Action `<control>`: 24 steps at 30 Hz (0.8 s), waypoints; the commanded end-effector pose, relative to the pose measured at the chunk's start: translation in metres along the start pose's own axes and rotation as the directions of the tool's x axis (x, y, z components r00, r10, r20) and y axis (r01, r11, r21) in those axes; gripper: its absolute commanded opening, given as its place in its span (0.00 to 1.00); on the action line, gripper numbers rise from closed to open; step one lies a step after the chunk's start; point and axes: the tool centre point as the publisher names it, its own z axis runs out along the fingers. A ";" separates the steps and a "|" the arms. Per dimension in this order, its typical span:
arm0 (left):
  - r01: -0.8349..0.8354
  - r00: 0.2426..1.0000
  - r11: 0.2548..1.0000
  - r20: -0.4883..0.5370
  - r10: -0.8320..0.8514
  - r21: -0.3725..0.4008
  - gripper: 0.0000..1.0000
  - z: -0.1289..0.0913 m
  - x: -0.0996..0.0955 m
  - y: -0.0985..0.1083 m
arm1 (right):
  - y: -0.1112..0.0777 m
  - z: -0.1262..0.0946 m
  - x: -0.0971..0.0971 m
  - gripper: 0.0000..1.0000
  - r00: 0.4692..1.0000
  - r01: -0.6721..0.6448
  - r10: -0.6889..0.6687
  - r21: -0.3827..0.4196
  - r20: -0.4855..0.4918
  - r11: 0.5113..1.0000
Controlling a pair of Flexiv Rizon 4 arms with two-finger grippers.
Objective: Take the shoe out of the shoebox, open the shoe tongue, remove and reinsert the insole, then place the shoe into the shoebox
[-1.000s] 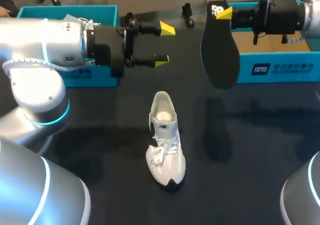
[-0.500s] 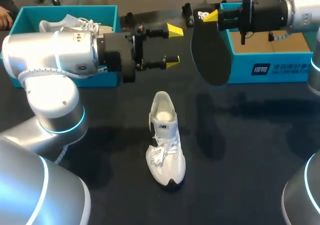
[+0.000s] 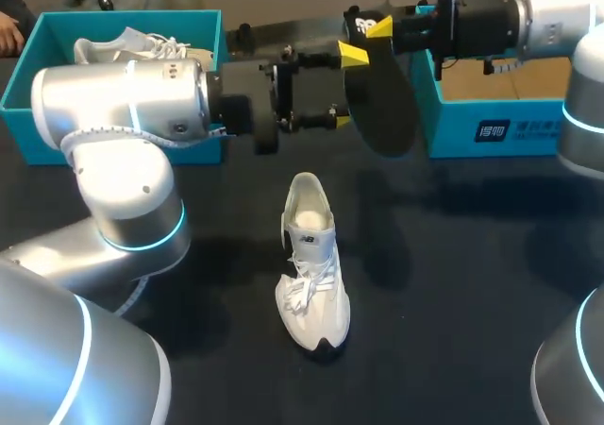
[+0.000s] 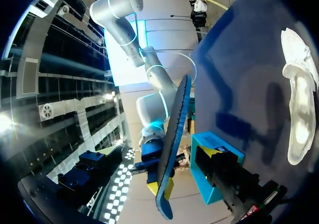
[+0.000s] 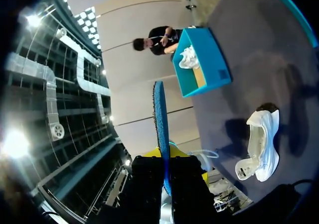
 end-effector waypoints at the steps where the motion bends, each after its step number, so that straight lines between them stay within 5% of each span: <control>1: -0.001 1.000 1.000 0.004 0.001 0.003 0.61 0.005 0.003 0.000 | -0.002 0.003 -0.001 0.00 1.000 0.001 -0.001 -0.007 -0.002 1.000; 2: 0.000 1.000 1.000 0.002 0.000 0.005 0.49 0.005 0.005 -0.001 | -0.003 0.004 -0.001 0.00 1.000 0.000 0.000 -0.008 -0.003 1.000; 7: 0.027 1.000 0.999 -0.010 -0.027 0.021 0.19 0.007 0.010 -0.002 | -0.005 0.007 -0.002 0.00 1.000 0.002 -0.002 -0.016 -0.014 1.000; 8: 0.028 1.000 0.999 -0.010 -0.028 0.021 0.00 0.009 0.011 -0.002 | -0.005 0.007 -0.002 0.00 1.000 0.010 -0.011 -0.025 -0.024 1.000; 21: 0.062 0.998 0.997 -0.004 -0.062 0.043 0.00 0.006 0.011 -0.002 | -0.012 0.011 -0.006 0.00 0.999 0.031 -0.032 -0.064 -0.017 0.997; 23: 0.081 0.997 0.996 0.005 -0.081 0.042 0.00 0.000 0.009 -0.001 | -0.014 0.010 -0.007 0.93 0.999 0.053 -0.054 -0.075 -0.006 0.996; 24: 0.081 0.997 0.996 0.009 -0.082 0.042 0.00 -0.003 0.007 0.000 | -0.015 0.008 -0.007 1.00 0.997 0.071 -0.071 -0.096 0.003 0.993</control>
